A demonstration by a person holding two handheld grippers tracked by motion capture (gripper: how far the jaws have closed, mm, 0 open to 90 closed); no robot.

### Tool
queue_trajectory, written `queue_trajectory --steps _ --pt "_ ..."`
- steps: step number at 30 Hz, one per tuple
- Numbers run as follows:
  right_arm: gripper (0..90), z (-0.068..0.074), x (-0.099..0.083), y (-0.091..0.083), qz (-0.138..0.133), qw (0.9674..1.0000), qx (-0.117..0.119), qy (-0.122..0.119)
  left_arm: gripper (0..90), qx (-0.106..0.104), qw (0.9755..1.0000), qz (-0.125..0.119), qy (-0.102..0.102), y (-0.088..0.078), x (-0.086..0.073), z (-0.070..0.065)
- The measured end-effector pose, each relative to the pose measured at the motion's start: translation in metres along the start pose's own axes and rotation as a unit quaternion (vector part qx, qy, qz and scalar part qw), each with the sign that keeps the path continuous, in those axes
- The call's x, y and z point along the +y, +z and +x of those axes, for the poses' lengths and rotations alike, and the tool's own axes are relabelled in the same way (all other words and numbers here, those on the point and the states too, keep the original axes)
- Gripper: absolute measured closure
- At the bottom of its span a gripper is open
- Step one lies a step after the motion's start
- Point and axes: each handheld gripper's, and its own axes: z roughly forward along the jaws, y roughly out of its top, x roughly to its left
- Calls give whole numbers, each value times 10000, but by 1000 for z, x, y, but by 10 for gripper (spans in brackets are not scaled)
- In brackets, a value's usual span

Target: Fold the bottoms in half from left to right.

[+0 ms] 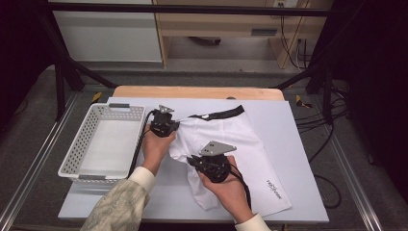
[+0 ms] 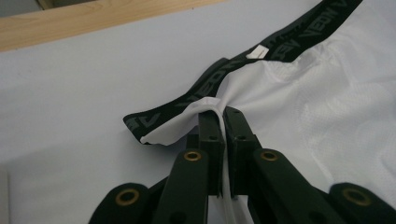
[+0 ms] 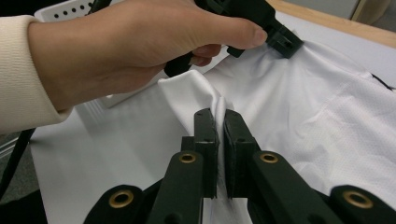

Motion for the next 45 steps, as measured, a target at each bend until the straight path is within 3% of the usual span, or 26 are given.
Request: queue_trajectory --steps 13,19,22,34,45 --pt "862 9 51 -1 -321 9995 -73 -20 871 41 9993 -338 119 -23 44 16" --pt "862 19 74 3 -414 9989 -105 -166 871 166 9986 -505 85 -39 59 30" --pt "862 20 81 5 -490 9986 -118 -127 871 230 9981 -564 95 -46 64 35" --pt "862 15 75 4 -516 9986 -52 129 870 219 9982 -518 188 -45 63 29" --pt "862 25 82 11 -541 9985 25 121 870 273 9977 -625 10 -56 64 43"
